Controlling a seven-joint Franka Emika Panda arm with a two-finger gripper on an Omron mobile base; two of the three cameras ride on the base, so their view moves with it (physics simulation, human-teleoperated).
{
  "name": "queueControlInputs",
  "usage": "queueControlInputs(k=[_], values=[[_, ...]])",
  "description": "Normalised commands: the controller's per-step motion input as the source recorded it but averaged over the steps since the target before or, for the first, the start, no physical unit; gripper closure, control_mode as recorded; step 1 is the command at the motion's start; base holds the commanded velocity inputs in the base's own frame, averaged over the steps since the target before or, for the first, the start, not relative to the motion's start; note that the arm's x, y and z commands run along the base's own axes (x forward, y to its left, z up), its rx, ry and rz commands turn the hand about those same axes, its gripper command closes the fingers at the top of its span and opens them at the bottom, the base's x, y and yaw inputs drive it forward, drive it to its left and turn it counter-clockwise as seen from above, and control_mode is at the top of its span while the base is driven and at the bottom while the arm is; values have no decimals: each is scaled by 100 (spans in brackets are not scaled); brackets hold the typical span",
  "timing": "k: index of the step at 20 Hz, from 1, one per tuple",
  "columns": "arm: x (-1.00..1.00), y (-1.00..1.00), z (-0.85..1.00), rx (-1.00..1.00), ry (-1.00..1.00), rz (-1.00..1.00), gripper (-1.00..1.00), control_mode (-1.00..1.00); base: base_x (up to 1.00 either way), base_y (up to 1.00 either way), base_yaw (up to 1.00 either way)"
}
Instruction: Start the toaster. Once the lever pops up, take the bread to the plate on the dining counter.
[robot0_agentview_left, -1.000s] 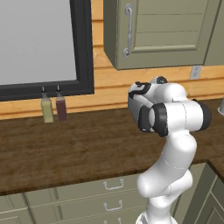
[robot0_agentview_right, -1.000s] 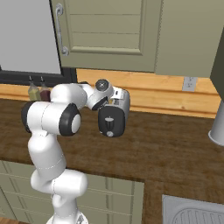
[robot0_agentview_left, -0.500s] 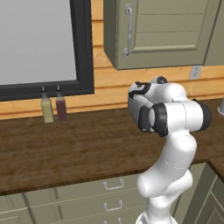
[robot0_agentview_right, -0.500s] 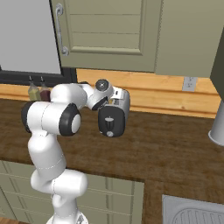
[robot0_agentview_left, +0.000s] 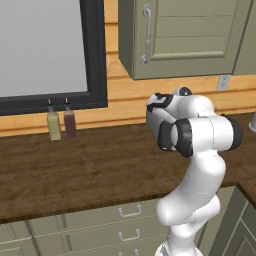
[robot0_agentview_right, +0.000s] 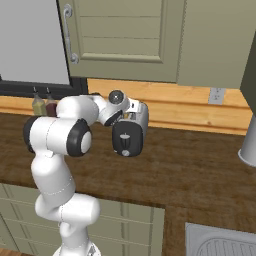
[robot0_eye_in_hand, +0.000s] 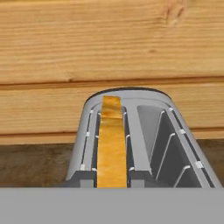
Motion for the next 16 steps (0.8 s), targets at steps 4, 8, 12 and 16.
queueControlInputs(k=[4, 8, 12, 16], values=[[-23, 0, 26, 1, -21, 0, 100, -100, 0, 0, 0], [-29, 0, 18, 0, -19, 0, 100, -100, 0, 0, 0], [-19, -14, 29, 6, -12, 0, 100, -100, 0, 0, 0], [-26, -18, 22, 5, -7, 0, 100, -100, 0, 0, 0]])
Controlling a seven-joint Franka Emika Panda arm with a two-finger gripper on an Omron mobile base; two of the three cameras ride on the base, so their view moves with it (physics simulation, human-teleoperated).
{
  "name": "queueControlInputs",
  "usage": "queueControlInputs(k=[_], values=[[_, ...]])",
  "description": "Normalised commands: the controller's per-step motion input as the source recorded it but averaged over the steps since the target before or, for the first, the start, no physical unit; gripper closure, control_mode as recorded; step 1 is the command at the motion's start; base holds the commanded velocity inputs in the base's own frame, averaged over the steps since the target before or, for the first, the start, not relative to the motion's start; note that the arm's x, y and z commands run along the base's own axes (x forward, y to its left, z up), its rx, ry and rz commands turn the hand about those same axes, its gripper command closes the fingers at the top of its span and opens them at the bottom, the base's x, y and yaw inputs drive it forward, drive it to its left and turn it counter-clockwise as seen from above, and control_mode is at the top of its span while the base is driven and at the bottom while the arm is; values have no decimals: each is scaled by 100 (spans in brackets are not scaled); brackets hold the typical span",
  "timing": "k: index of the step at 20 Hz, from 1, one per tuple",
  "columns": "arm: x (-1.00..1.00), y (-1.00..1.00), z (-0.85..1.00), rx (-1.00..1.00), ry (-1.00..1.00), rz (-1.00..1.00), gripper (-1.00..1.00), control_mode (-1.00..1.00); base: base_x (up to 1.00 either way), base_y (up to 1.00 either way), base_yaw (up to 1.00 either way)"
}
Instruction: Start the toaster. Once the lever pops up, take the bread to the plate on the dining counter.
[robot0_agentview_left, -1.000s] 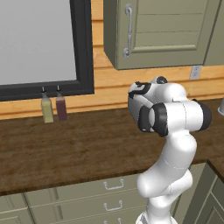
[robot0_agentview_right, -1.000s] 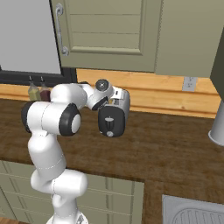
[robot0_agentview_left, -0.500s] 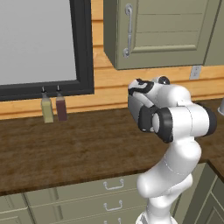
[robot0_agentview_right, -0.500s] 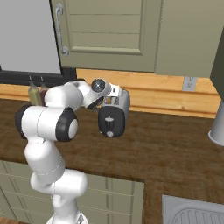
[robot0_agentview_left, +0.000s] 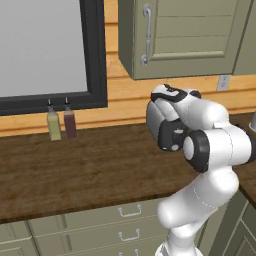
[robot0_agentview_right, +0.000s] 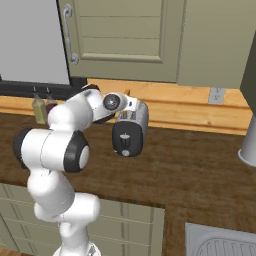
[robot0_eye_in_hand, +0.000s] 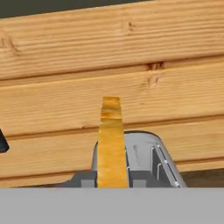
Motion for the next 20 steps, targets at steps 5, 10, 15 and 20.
queueControlInputs(k=[5, 10, 15, 20], values=[[-56, -23, 0, 3, -11, 0, 100, -100, 0, 0, 0], [-80, -7, 29, 0, -6, 0, 100, -100, 0, 0, 0], [-66, 0, 36, 0, 0, 0, 100, -100, 0, 0, 0], [-45, -2, 43, 0, 0, 0, 100, -100, 0, 0, 0]])
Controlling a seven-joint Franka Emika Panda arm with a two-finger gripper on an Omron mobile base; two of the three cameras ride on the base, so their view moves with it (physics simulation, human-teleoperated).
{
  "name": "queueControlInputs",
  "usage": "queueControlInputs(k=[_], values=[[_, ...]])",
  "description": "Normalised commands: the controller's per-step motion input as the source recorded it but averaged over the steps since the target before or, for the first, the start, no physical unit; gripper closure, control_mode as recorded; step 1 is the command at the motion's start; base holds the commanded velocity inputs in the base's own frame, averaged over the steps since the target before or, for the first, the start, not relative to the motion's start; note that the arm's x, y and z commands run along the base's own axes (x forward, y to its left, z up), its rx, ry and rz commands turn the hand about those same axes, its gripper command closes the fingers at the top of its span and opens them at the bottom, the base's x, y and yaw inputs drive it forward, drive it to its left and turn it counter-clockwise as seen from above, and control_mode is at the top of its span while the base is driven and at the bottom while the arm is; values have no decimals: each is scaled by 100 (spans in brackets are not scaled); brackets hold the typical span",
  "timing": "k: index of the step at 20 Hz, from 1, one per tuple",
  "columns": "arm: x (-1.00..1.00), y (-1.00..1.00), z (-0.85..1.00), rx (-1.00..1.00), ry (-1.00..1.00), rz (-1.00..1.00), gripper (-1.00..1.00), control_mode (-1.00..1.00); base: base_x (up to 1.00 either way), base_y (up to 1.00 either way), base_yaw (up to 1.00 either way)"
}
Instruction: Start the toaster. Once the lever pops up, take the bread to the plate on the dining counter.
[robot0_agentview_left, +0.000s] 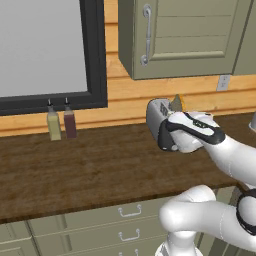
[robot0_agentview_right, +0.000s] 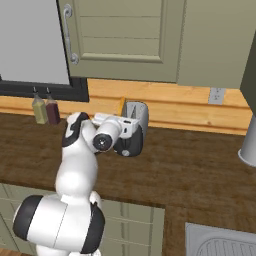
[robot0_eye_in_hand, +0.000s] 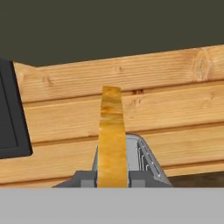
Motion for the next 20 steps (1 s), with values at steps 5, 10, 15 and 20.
queueControlInputs(k=[5, 10, 15, 20], values=[[-5, -2, 71, 1, 0, 0, 100, -100, 0, 0, 0], [-22, -7, 61, 0, 7, 0, 100, -100, 0, 0, 0], [-59, -25, 36, 0, 17, -1, 100, -100, 0, 0, 0], [-24, -8, 81, 0, 24, 0, 100, -100, 0, 0, 0]])
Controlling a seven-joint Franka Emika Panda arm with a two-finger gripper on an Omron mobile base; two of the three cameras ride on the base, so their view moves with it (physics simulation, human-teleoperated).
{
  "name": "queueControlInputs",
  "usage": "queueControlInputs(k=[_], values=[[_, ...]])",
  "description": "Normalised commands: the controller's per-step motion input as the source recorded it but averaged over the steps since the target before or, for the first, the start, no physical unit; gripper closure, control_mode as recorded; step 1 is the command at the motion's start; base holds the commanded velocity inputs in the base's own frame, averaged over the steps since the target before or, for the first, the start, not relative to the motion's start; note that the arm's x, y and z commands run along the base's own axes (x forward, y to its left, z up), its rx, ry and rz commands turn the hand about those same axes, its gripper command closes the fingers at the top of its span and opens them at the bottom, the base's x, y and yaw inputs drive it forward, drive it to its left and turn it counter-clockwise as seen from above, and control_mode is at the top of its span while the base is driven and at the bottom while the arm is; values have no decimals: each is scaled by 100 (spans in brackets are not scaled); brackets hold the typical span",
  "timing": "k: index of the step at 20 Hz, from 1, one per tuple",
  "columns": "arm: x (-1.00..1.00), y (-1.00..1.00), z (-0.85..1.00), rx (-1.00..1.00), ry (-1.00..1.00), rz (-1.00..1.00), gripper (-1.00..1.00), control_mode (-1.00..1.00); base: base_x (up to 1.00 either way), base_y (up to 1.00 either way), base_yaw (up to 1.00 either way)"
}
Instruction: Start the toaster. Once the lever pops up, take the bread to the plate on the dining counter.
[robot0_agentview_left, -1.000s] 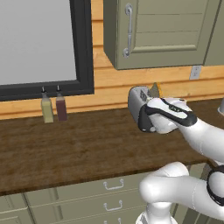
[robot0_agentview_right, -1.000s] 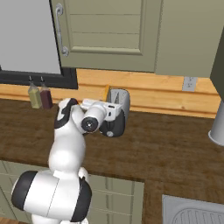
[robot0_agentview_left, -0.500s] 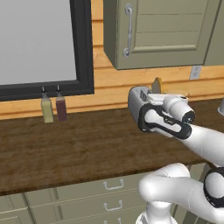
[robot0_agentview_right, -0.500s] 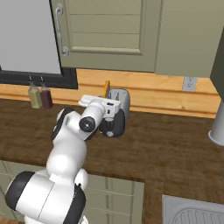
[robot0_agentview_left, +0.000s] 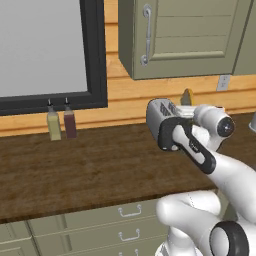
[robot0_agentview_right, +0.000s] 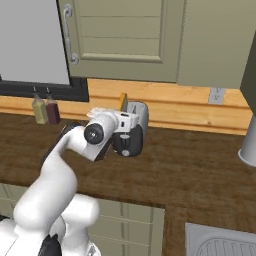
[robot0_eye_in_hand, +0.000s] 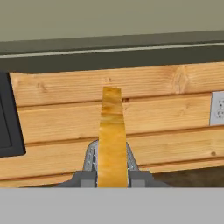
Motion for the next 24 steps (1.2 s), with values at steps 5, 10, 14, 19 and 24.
queueControlInputs(k=[5, 10, 14, 19, 24], values=[[-33, -7, 51, -1, 28, 0, 100, -100, 0, 0, 0], [-74, -11, -7, -1, 16, 0, 100, -100, 0, 0, 0], [-60, 10, 12, -1, 10, 0, 100, -100, 0, 0, 0], [-57, 43, 11, -2, 20, 0, 100, -100, 0, 0, 0], [-50, 47, 15, 0, 17, 0, 100, -100, 0, 0, 0]])
